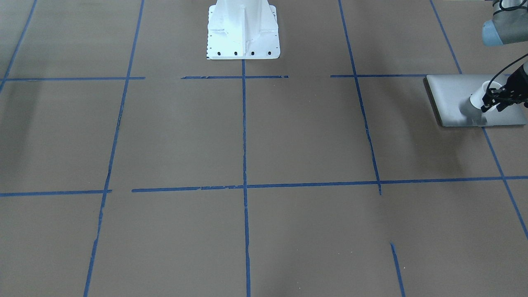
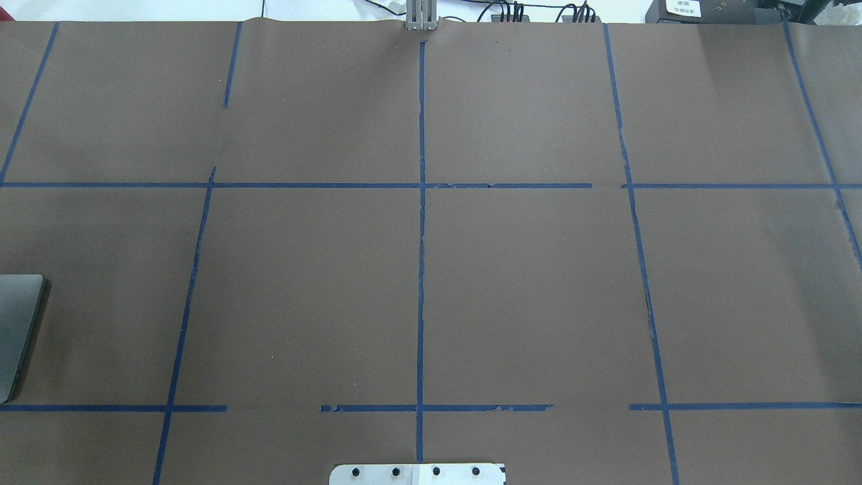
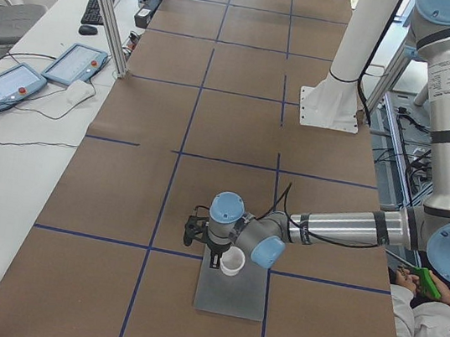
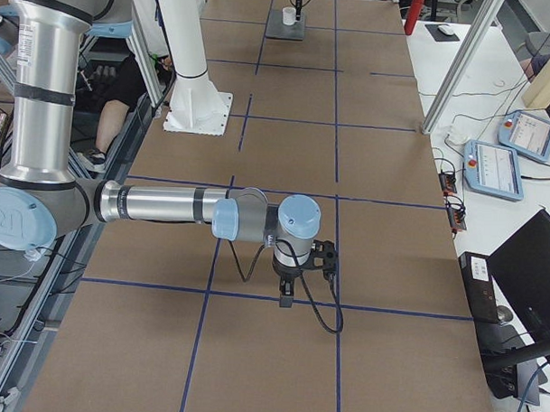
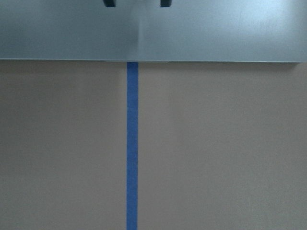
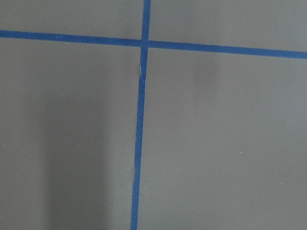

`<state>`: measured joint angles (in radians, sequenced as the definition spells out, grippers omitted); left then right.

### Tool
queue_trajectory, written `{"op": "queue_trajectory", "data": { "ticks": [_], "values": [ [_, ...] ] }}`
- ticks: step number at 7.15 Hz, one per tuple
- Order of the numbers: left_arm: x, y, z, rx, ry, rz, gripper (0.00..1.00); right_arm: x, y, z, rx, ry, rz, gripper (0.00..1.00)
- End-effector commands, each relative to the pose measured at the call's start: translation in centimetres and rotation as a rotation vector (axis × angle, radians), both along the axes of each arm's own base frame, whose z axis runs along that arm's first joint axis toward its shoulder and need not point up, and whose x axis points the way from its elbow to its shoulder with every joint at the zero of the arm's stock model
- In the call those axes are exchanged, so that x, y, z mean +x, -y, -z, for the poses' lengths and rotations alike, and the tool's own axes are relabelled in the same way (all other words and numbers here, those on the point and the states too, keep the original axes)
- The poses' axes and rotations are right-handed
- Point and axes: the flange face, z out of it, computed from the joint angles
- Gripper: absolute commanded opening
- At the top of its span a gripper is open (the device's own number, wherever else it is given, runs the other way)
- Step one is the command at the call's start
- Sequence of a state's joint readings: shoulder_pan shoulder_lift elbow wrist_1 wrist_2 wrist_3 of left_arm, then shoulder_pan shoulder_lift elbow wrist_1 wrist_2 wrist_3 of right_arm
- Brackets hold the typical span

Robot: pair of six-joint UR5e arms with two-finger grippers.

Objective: Place cup on laptop

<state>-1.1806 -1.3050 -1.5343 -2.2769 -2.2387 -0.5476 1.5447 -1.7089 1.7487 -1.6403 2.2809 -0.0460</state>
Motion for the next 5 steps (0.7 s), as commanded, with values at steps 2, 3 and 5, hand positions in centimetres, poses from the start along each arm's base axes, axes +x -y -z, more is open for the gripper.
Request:
{"op": "queue_trajectory", "data": {
  "ticks": [2,3,5],
  "values": [
    [-4.6,0.3,4.9,0.113,-0.086,-0.002,1.0,0.0,0.0,0.0,-0.001,0.0,0.0,1.0],
    [-8.5,1.1,5.5,0.126,-0.045,-0.006,1.0,0.0,0.0,0.0,-0.001,0.0,0.0,1.0],
    [-17.3,5.3,11.7,0.125,0.019,-0.03,1.0,0.0,0.0,0.0,-0.001,0.0,0.0,1.0]
  ]
}}
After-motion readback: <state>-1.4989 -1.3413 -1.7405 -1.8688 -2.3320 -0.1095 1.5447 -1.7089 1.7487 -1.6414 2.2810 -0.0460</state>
